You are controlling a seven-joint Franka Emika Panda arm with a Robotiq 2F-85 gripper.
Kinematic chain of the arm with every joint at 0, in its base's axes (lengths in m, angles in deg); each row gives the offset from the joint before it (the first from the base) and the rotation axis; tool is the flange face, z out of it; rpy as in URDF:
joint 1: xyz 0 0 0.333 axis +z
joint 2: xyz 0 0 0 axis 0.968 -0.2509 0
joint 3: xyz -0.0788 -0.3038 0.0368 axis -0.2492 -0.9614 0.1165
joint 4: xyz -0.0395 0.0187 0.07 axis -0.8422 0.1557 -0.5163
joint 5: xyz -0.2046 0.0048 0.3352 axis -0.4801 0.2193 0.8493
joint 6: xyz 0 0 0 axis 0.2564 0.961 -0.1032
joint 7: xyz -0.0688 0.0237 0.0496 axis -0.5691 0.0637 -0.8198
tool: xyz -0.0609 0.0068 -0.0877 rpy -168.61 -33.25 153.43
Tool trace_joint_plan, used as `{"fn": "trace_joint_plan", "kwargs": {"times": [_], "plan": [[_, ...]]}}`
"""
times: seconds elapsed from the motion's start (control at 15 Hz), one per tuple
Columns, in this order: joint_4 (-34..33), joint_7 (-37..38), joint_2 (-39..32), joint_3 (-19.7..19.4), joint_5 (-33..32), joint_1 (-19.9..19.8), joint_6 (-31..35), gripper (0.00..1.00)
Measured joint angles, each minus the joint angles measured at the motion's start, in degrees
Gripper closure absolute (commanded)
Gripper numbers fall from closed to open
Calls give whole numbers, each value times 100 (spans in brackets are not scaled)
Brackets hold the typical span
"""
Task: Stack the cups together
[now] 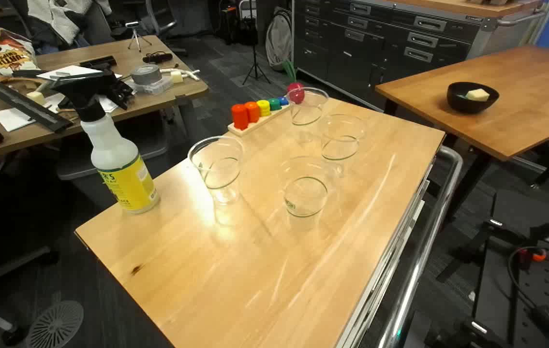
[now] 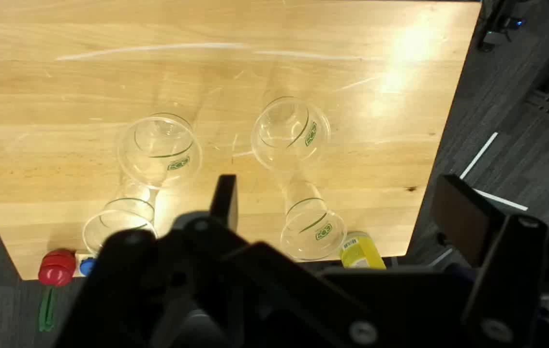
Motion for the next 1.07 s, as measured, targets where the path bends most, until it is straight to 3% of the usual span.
{"fn": "trace_joint_plan", "kwargs": {"times": [0.73,1.07], "plan": [[-84,0,-22,2,0,0,33,0],[-496,7,-849,32,0,0,474,0]]}}
